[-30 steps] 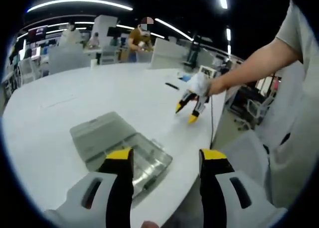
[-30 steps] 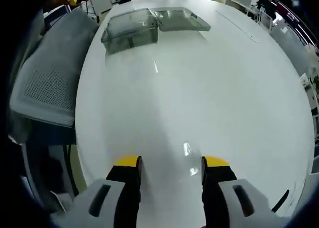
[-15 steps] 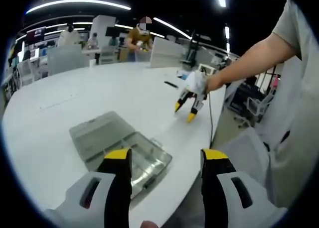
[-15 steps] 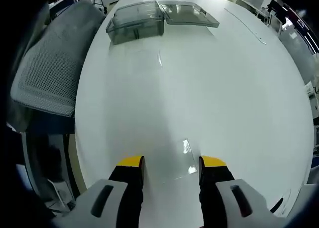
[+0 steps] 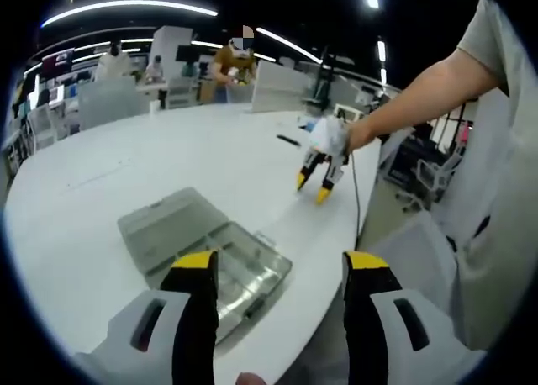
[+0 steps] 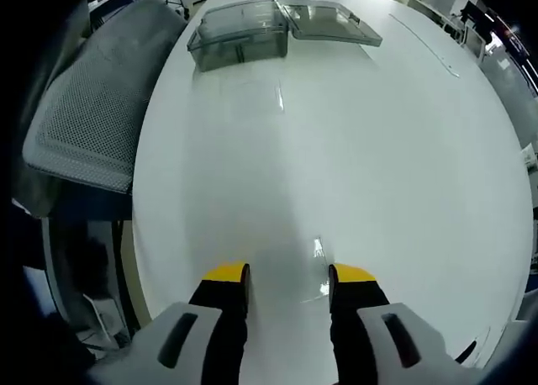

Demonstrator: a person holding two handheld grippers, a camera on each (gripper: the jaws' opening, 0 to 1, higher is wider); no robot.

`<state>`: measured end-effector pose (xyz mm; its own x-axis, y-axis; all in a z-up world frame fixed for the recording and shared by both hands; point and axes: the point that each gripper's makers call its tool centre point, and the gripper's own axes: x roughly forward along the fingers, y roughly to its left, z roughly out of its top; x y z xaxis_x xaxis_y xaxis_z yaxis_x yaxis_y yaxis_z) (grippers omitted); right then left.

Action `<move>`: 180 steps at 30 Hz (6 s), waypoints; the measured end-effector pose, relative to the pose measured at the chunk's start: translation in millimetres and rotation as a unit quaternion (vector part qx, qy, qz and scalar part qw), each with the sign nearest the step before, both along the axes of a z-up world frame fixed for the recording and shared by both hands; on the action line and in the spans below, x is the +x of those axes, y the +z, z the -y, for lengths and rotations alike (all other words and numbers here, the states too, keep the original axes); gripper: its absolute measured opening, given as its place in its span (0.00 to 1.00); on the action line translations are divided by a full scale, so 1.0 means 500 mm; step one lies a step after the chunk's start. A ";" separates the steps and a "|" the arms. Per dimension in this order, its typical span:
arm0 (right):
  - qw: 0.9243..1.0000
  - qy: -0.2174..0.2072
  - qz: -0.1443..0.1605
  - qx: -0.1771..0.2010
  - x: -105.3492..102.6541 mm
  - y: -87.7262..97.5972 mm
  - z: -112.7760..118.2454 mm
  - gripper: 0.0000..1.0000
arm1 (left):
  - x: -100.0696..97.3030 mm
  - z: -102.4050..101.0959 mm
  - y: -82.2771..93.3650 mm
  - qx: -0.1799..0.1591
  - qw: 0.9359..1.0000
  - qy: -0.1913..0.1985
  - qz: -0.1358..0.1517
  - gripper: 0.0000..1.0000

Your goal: Insert the divider into the dual guide fixture by aligning both edges with the guide slots and pushing it downward to the bottom, including one-sided entry, uneven engagement, binding, and posture correction.

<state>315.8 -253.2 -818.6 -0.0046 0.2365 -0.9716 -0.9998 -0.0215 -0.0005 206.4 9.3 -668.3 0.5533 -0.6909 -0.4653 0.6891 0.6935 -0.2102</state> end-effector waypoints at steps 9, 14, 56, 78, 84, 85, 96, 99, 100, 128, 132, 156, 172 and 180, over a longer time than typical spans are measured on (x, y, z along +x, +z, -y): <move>1.000 0.011 0.002 -0.010 0.000 -0.001 -0.001 0.30 | -0.001 -0.004 -0.002 0.002 1.000 0.001 -0.001 0.60; 1.000 0.003 0.001 -0.013 0.001 -0.001 -0.002 0.29 | -0.001 -0.005 -0.003 0.002 1.000 0.003 -0.002 0.60; 0.998 -0.012 0.030 0.051 -0.053 0.070 -0.162 0.27 | -0.012 -0.004 -0.030 0.004 1.000 0.007 -0.022 0.69; 0.994 0.029 0.052 0.091 -0.110 0.120 -0.261 0.27 | -0.001 0.002 -0.033 -0.005 0.999 0.018 -0.037 0.67; 0.992 0.038 0.059 0.106 -0.124 0.136 -0.289 0.27 | 0.005 0.012 -0.032 -0.014 0.999 0.020 -0.040 0.65; 0.992 0.040 0.061 0.107 -0.126 0.138 -0.292 0.27 | 0.006 0.014 -0.031 -0.015 0.999 0.020 -0.040 0.64; 0.987 0.056 0.072 0.132 -0.142 0.168 -0.341 0.27 | 0.018 0.027 -0.026 -0.028 0.998 0.024 -0.050 0.57; 0.986 0.059 0.074 0.138 -0.147 0.175 -0.352 0.27 | 0.021 0.029 -0.026 -0.027 0.998 0.026 -0.049 0.56; 0.986 0.060 0.075 0.139 -0.148 0.176 -0.355 0.27 | 0.022 0.029 -0.026 -0.025 0.998 0.027 -0.049 0.56; 0.971 0.089 0.109 0.192 -0.204 0.244 -0.444 0.27 | 0.027 0.048 -0.022 -0.086 0.987 0.057 -0.120 0.29; 0.969 0.091 0.114 0.199 -0.208 0.253 -0.454 0.27 | 0.028 0.052 -0.021 -0.092 0.985 0.062 -0.129 0.27; 0.962 0.093 0.134 0.220 -0.225 0.280 -0.475 0.27 | 0.021 0.051 -0.017 -0.126 0.974 0.090 -0.164 0.09; 0.958 0.098 0.153 0.221 -0.224 0.292 -0.478 0.27 | 0.018 0.052 -0.014 -0.161 0.960 0.107 -0.201 0.01; 0.956 0.104 0.165 0.218 -0.223 0.295 -0.480 0.27 | 0.017 0.053 -0.012 -0.171 0.955 0.114 -0.215 0.00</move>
<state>204.1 -13.4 -670.9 0.1932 0.6464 -0.7381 -0.9180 -0.1465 -0.3686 215.0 -17.2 -674.2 0.5157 -0.7280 -0.4518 0.3279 0.6549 -0.6809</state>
